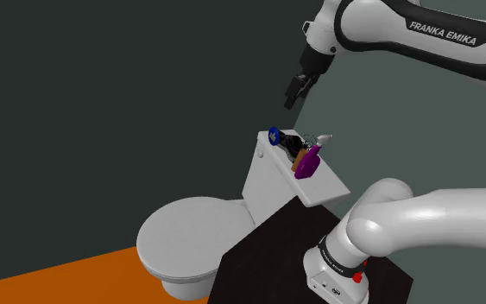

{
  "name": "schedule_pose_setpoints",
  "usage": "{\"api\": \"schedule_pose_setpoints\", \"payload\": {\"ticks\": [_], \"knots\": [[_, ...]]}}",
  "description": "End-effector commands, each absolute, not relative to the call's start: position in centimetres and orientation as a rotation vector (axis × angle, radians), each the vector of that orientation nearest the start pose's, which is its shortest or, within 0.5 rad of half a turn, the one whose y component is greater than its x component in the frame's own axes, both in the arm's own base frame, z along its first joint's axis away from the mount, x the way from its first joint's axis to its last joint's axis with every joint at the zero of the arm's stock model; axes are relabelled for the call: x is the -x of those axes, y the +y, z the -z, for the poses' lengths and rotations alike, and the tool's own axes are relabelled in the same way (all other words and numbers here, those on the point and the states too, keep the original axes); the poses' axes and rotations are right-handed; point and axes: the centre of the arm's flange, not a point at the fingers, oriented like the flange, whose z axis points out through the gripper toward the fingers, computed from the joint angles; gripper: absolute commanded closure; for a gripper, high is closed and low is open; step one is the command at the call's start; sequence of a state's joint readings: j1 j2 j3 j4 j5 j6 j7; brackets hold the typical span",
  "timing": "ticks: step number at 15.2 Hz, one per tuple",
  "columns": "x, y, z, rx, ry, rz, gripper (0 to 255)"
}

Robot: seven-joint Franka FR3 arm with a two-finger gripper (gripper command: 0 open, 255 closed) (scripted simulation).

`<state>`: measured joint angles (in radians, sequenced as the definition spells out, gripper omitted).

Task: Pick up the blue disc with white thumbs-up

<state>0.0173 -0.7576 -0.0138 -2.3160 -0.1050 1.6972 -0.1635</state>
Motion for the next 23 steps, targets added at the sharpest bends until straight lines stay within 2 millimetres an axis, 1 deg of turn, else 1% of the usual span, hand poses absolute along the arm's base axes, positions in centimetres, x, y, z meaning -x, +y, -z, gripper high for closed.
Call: {"api": "schedule_pose_setpoints", "payload": {"ticks": [1, 12, 23], "knots": [[-32.8, -1.0, -61.3, 3.228, -0.285, 0.212, 0], [-40.3, -9.7, -52.4, 3.213, -0.003, 0.248, 0], [-46.6, -19.2, -43.4, 3.174, 0.275, 0.281, 0]]}}
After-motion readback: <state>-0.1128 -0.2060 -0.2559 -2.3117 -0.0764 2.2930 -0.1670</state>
